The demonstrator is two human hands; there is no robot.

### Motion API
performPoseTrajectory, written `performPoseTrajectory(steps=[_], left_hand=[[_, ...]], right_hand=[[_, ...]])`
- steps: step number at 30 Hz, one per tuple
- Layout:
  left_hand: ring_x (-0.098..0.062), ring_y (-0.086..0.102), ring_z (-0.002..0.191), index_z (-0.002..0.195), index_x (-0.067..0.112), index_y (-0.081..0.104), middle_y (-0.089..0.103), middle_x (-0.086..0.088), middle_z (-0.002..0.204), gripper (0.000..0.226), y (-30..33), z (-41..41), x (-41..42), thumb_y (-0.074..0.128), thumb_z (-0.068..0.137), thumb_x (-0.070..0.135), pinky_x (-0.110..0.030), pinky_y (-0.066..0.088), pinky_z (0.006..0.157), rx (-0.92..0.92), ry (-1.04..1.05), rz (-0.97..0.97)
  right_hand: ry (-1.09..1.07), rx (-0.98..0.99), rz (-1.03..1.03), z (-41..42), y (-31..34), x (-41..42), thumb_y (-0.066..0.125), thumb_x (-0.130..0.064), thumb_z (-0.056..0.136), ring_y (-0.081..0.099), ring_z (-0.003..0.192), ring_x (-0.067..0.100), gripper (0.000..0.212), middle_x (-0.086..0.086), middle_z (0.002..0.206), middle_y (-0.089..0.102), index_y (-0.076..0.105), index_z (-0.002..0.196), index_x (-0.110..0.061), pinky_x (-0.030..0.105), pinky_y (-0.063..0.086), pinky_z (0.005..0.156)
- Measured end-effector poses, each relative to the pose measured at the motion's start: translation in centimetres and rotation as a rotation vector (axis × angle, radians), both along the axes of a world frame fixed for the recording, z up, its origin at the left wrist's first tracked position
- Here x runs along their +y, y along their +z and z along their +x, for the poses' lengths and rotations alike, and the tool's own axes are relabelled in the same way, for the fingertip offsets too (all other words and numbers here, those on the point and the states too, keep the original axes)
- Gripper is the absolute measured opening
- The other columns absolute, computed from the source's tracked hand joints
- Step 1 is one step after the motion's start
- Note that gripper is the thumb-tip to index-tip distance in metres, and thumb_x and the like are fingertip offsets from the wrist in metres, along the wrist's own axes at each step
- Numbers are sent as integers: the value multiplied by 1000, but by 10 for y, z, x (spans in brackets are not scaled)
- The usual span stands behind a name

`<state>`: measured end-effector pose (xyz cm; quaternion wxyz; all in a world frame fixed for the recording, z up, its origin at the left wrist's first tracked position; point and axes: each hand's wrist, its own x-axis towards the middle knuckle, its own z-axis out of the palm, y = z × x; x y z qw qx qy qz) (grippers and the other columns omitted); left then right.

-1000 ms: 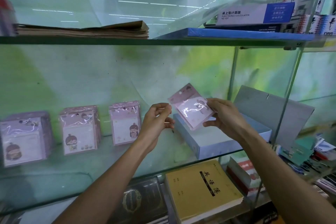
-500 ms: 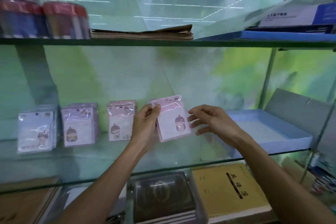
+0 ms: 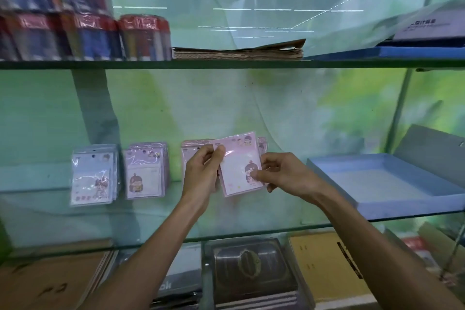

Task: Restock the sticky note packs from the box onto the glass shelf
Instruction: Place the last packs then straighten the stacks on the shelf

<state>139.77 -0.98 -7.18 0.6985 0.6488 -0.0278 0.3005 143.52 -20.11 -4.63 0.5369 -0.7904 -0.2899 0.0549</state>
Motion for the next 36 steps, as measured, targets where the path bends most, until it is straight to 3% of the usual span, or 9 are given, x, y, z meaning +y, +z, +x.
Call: performPoseTrajectory(steps=[3,6,10,13,19,23,32,36], left_hand=[[-12,60,71,90,16,66,68,2,85,16,3,-1,1,57,97,27,-32,50,65,-26,9,5],[-14,62,66,109,9,65,67,-6,96,21,5,1,4,53,99,24,-29,53,59,-47,13,-38],[-20,57,64,103,8,67,62,-8,90,20,3,3,9,52,100,22,-35,50,57,-39,21,-89],[-21,57,64,97,10,67,60,-10,90,17,0,6,8,53,99,20,-36,49,57,-20,21,-96],[-21,56,62,95,9,67,59,-5,85,16,-8,10,0,53,99,17,-37,48,59,11,22,-57],[-21,57,62,94,10,67,58,-7,85,16,-10,11,2,53,99,17,-37,48,59,22,25,-51],[-19,57,61,97,9,67,59,-5,85,16,-12,7,5,54,99,20,-37,49,60,54,29,-13],[-17,61,63,100,15,67,64,-3,88,12,-14,0,13,55,97,15,-35,54,64,101,45,57]], right_hand=[[-55,2,126,5,-2,1,70,-13,86,62,70,18,13,17,94,72,69,96,-5,27,55,59],[-174,19,266,18,-2,-3,70,-14,86,65,75,21,13,16,95,71,69,97,-7,27,55,58],[-317,-21,277,34,-5,-11,71,-16,86,61,60,4,16,7,87,72,65,99,-10,18,47,54],[-321,28,274,39,-13,-12,73,-13,84,59,52,3,20,2,76,72,59,99,-14,24,45,55],[-309,73,117,49,-42,-4,77,-16,80,61,63,18,25,9,79,75,58,94,-10,34,50,62],[-341,1,7,53,-49,1,78,-20,78,66,66,22,24,8,77,73,61,93,-11,41,57,68],[-448,-75,-10,53,-53,8,82,-19,74,68,61,24,32,1,65,65,53,89,-15,51,58,72],[-483,-65,-49,50,-50,10,82,-26,74,66,72,23,39,3,79,66,49,93,-18,50,57,76]])
